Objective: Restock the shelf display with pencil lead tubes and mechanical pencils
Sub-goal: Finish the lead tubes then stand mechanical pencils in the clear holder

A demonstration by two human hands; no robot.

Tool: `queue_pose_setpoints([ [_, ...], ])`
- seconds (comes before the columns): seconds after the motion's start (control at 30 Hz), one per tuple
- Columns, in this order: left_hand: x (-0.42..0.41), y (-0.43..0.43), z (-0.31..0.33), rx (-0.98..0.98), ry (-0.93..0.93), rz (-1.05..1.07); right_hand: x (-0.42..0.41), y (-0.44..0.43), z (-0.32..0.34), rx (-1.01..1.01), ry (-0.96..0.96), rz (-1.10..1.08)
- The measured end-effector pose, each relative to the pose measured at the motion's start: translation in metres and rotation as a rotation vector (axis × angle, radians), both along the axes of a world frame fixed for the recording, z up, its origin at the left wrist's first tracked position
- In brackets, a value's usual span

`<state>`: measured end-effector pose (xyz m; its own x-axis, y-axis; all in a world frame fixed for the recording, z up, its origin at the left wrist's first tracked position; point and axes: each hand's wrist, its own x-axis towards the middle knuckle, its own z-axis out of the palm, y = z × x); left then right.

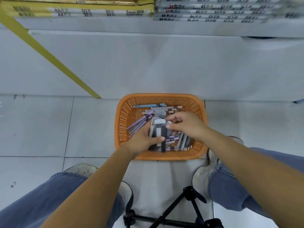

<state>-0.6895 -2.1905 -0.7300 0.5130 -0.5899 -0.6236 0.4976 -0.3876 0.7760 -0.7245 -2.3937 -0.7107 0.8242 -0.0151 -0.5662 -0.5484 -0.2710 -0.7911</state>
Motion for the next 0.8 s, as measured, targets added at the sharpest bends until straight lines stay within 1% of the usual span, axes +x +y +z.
queue_pose_setpoints([
  [0.07, 0.0, 0.003, -0.009, 0.025, 0.014, 0.03, -0.002, -0.012, -0.005, -0.006, 0.049, 0.037],
  [0.1, -0.001, 0.006, -0.013, 0.036, 0.032, 0.061, -0.001, -0.022, -0.008, -0.078, 0.069, 0.079],
  [0.13, -0.001, 0.01, -0.018, 0.051, 0.047, 0.09, -0.001, -0.035, -0.01, -0.19, 0.085, 0.159],
  [0.2, -0.003, 0.018, -0.027, 0.092, 0.056, 0.124, 0.001, -0.057, -0.016, -0.386, 0.115, 0.407],
  [0.27, -0.005, 0.024, -0.035, 0.129, 0.05, 0.13, 0.001, -0.067, -0.022, -0.472, 0.139, 0.637],
  [0.33, -0.004, 0.028, -0.043, 0.166, 0.05, 0.146, 0.003, -0.068, -0.031, -0.544, 0.156, 0.811],
  [0.47, 0.0, 0.032, -0.054, 0.191, 0.038, 0.174, 0.011, -0.064, -0.051, -0.666, 0.137, 1.044],
  [0.53, 0.001, 0.034, -0.058, 0.186, 0.048, 0.187, 0.011, -0.062, -0.058, -0.694, 0.091, 1.11],
  [0.63, 0.003, 0.035, -0.062, 0.197, 0.064, 0.2, 0.008, -0.062, -0.064, -0.672, -0.001, 1.087],
  [0.7, 0.005, 0.036, -0.064, 0.196, 0.063, 0.207, 0.008, -0.064, -0.066, -0.649, 0.008, 1.102],
  [0.8, 0.007, 0.036, -0.067, 0.187, 0.08, 0.219, 0.008, -0.065, -0.067, -0.656, 0.058, 1.187],
])
